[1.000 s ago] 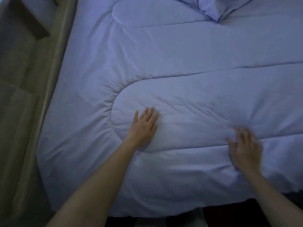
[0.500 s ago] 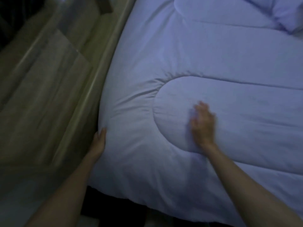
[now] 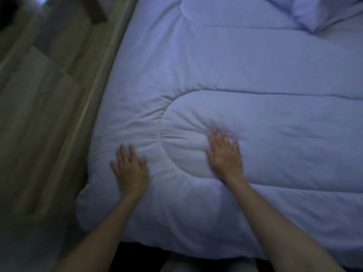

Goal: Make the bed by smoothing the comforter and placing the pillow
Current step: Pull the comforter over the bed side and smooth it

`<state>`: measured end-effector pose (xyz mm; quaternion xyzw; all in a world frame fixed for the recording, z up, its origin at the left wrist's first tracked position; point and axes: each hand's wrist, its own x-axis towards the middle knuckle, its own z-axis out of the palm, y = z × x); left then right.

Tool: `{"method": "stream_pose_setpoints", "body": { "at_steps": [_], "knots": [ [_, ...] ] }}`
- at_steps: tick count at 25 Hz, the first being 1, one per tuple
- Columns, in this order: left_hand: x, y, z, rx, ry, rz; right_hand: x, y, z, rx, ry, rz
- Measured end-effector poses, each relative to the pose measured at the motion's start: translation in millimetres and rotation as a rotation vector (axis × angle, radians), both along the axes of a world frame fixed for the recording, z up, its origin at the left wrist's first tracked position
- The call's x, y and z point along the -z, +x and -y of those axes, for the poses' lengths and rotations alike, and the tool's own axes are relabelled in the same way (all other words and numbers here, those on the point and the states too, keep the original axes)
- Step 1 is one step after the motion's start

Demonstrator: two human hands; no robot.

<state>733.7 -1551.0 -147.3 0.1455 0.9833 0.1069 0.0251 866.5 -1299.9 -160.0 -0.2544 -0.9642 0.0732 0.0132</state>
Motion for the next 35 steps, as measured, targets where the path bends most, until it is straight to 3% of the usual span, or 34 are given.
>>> {"method": "stream_pose_setpoints", "body": {
  "at_steps": [4, 9, 11, 12, 13, 15, 17, 18, 19, 20, 22, 24, 28, 31, 33, 35],
  "knots": [
    [4, 84, -109, 0.594, -0.04, 0.022, 3, 138, -94, 0.423, -0.012, -0.029],
    [7, 193, -202, 1.207, -0.068, 0.032, 1, 274, -155, 0.781, -0.069, 0.049],
    [10, 207, -229, 1.294, -0.135, 0.027, -8, 281, -190, 1.137, -0.165, -0.057],
    [12, 205, -243, 1.239, -0.157, 0.04, -13, 277, -200, 1.204, -0.192, -0.127],
    [14, 199, -258, 1.139, -0.161, 0.045, -13, 270, -202, 1.122, -0.148, -0.212],
    [14, 182, -293, 0.921, -0.17, 0.046, -3, 256, -180, 0.57, -0.042, -0.297],
    [10, 161, -327, 0.735, -0.208, 0.085, 3, 253, -146, -0.107, -0.001, -0.134],
    [7, 153, -344, 0.648, -0.24, 0.126, 3, 257, -149, -0.34, 0.002, -0.037],
    [1, 151, -365, 0.553, -0.275, 0.176, 6, 265, -172, -0.444, -0.015, -0.004],
    [-5, 153, -383, 0.449, -0.291, 0.214, 7, 273, -205, -0.415, 0.002, -0.024],
    [-12, 177, -423, 0.34, -0.243, 0.19, 8, 298, -286, -0.151, 0.032, -0.082],
    [-10, 232, -469, 0.469, -0.135, 0.069, 9, 352, -371, 0.195, 0.024, -0.078],
    [-3, 381, -551, 1.075, -0.037, 0.001, 13, 503, -460, 0.554, 0.047, -0.028],
    [1, 454, -581, 1.524, -0.153, 0.015, 17, 593, -477, 0.846, 0.044, 0.011],
    [9, 444, -589, 1.529, -0.17, -0.015, 9, 621, -484, 1.104, -0.054, 0.007],
    [9, 405, -581, 1.259, -0.196, 0.041, -5, 617, -496, 1.379, -0.188, -0.036]
  ]
}}
